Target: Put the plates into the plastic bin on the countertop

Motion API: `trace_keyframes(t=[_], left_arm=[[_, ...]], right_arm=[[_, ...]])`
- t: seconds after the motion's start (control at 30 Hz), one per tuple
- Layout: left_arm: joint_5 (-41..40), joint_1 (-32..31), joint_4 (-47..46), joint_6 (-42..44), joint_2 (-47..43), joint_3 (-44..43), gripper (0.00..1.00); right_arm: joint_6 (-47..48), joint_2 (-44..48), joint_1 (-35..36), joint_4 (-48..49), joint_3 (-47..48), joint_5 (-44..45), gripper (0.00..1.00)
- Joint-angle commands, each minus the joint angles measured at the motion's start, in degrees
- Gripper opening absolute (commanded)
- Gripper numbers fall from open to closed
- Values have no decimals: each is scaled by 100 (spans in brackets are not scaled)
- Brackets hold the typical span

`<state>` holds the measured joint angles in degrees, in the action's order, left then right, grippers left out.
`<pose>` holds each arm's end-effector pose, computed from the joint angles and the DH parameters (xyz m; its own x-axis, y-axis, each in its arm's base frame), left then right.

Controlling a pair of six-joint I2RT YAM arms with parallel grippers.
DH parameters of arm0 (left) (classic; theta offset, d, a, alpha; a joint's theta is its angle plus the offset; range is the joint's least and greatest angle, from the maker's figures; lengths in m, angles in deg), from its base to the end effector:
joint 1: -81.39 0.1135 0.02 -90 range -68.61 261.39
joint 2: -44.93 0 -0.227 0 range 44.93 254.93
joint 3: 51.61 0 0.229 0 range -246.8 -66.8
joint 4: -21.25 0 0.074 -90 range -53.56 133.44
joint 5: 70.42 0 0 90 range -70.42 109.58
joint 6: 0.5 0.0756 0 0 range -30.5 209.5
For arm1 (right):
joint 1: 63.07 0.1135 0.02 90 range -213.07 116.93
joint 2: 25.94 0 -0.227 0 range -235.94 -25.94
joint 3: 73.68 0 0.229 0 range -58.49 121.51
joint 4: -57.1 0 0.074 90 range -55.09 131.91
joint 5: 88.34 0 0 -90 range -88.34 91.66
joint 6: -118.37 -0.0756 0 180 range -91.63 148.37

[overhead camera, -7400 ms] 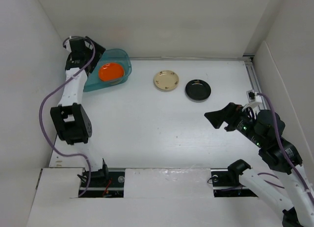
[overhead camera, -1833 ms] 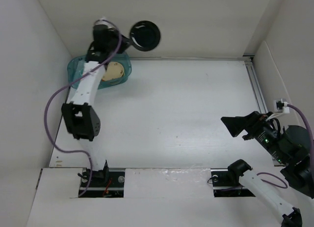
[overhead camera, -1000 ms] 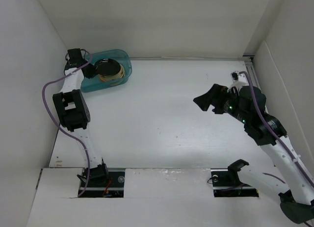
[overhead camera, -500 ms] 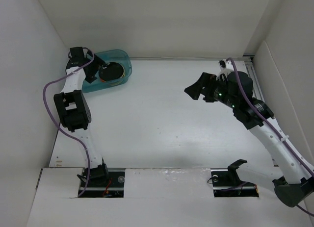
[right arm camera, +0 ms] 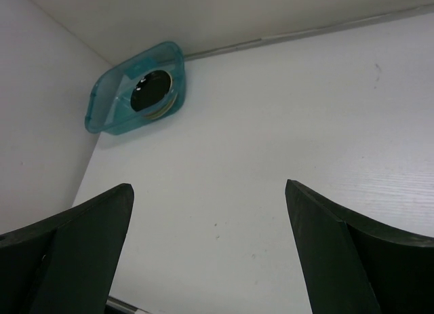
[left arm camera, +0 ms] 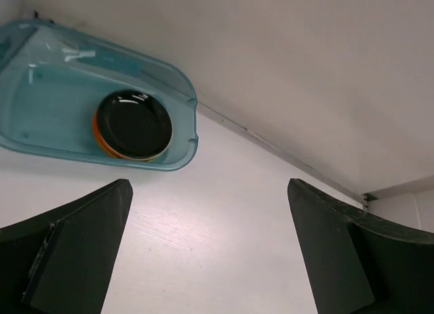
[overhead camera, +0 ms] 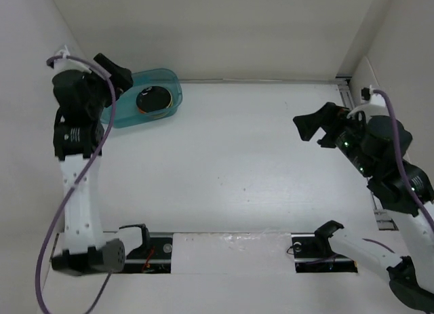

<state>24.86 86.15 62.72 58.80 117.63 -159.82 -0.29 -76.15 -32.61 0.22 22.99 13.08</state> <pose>0.2870 0.0169 0.4477 -0.0934 -0.5179 -0.8503 -0.0455 0.8554 -0.5160 0.1611 0.0774 0.4271 -0.2946 0.3721 -0.8802 -0.2140 0.8720 0.4403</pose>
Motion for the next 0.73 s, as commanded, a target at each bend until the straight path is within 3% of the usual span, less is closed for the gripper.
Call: trace_keyframes(t=[0.0, 0.3, 0.5, 0.7], left_arm=[[-307, 52, 473, 556, -920, 765, 100], [175, 52, 246, 477, -3744, 3534, 100], [-71, 52, 571, 485, -4423, 3729, 100], [-343, 52, 685, 635, -4055, 3369, 100]], right_arm=[[116, 328, 48, -576, 351, 422, 99], [168, 1057, 153, -1289, 668, 923, 99], [168, 1365, 153, -1342, 782, 985, 99], [168, 1313, 153, -1394, 730, 1038, 99]])
